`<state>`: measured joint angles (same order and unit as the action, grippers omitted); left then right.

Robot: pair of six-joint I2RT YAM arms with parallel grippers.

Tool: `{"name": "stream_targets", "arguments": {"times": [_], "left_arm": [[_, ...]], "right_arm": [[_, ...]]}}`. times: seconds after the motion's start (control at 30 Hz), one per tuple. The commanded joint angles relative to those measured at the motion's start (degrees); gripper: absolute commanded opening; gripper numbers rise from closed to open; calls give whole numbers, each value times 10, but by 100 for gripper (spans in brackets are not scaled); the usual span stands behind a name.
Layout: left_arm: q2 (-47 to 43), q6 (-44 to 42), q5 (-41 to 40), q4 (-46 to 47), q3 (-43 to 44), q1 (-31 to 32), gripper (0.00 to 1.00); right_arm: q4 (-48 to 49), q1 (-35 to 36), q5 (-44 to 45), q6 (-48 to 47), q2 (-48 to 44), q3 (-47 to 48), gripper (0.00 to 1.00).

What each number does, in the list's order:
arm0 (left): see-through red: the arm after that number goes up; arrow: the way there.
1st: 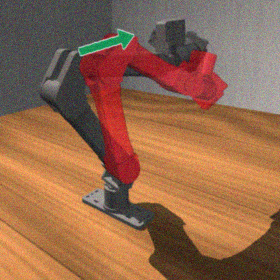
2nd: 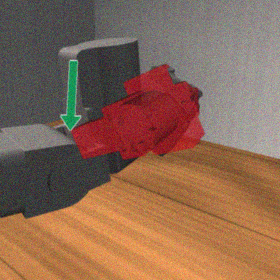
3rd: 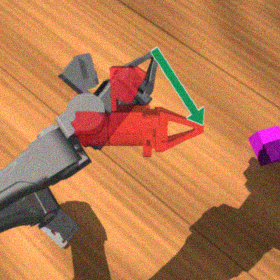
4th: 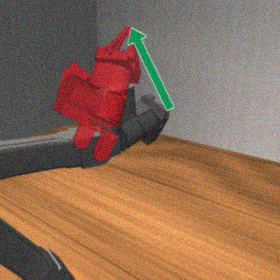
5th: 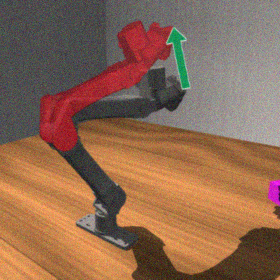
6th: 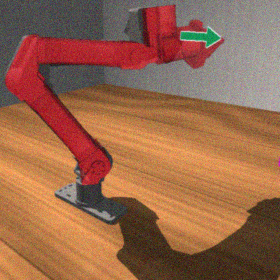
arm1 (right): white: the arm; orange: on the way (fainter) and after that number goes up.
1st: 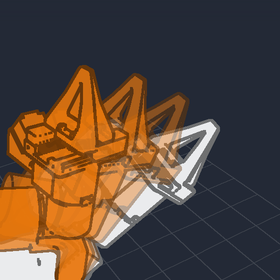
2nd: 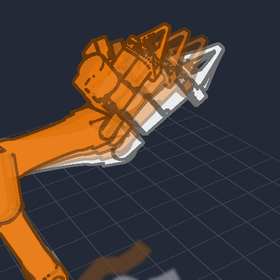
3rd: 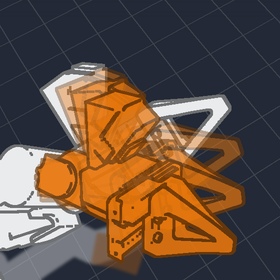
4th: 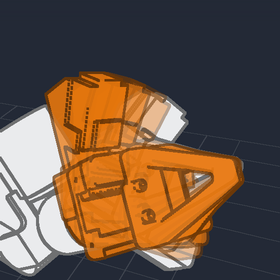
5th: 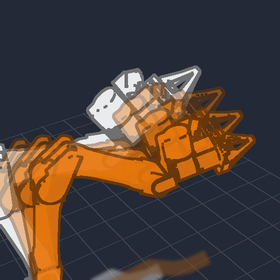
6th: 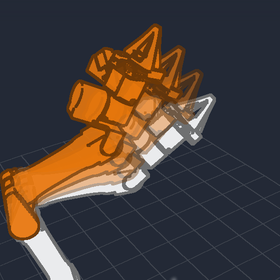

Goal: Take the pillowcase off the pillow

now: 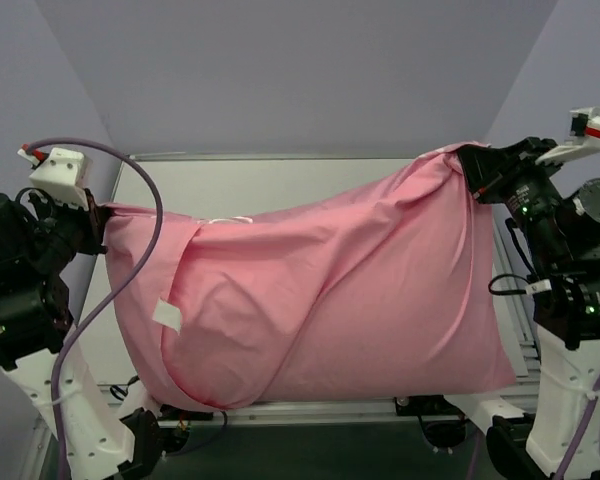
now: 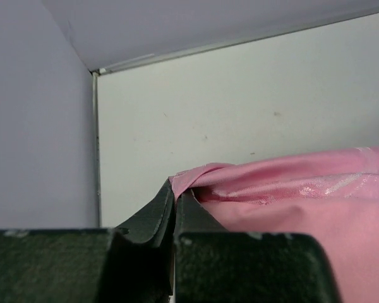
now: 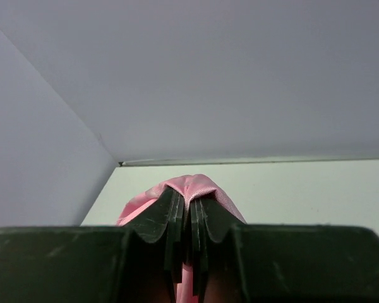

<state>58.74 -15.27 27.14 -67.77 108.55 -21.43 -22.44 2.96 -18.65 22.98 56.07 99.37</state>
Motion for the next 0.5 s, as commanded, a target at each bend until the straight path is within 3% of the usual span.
{"name": "stream_targets", "arguments": {"times": [0.0,0.17,0.2,0.23,0.3,0.33,0.4,0.47], "left_arm": [[66,35,3,40,-70,-1,2],[155,45,-12,114,-163,35,2],[184,43,-16,129,-190,42,2],[199,38,-20,141,-200,48,11],[245,37,-52,167,-214,66,50],[261,37,-59,171,-214,68,76],[295,37,-60,167,-208,67,91],[301,34,-47,163,-209,67,95]], "right_arm": [[55,-4,25,32,72,-84,0],[132,-5,33,40,186,-161,0],[147,-4,34,43,208,-169,9],[148,-4,34,44,252,-168,43],[120,-4,39,37,313,-135,69],[104,-2,43,29,329,-121,89],[62,6,56,7,346,-98,94],[48,23,97,-8,334,-101,96]]}}
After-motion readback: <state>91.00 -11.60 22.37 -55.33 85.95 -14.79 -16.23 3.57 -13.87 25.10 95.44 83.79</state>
